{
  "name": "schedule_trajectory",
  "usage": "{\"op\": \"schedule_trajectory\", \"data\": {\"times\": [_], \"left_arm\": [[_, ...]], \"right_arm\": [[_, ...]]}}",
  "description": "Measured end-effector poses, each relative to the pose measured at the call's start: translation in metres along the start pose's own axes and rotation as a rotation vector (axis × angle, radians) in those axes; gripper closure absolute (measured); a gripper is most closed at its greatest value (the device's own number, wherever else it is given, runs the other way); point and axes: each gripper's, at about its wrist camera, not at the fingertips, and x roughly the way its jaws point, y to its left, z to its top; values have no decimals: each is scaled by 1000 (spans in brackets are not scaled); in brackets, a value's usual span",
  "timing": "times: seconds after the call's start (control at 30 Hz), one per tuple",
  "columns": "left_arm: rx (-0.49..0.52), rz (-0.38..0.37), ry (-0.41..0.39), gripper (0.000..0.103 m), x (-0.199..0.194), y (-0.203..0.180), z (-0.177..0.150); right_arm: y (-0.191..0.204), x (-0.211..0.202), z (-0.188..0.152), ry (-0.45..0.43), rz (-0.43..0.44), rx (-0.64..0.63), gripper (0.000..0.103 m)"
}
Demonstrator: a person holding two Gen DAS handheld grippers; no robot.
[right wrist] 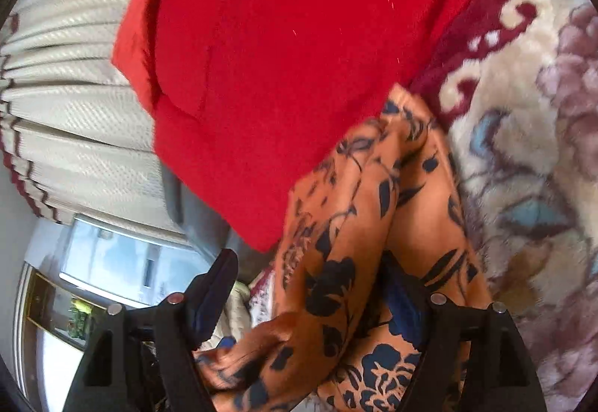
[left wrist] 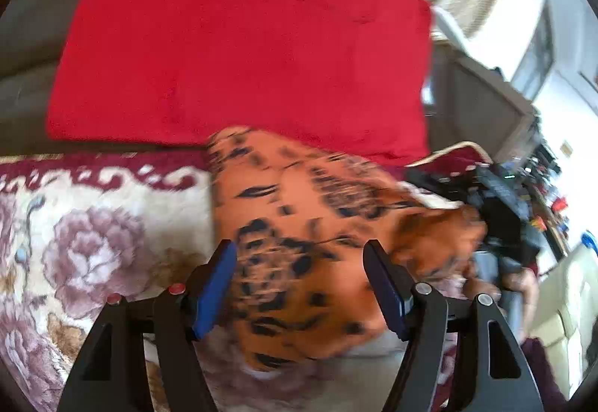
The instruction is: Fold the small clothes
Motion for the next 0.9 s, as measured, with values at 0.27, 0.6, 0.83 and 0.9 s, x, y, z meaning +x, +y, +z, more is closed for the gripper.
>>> {"op": "schedule_trajectory", "data": {"times": [0.27,0.6,0.83,0.9], "left_arm": [[-15,31,65,32,40,10,-21],[70,89,40,30,46,-17,-28],[85,140,41,28,47,-24,-28],[91,149,39,28,47,-24,-28]], "right_arm": [[21,27,5,10,-183,-190,77],[29,26,21,-50,-276,-378,79],[18,13,29,-8,-330,-288,75],[27,5,19,-2,-326,-297,75]]}}
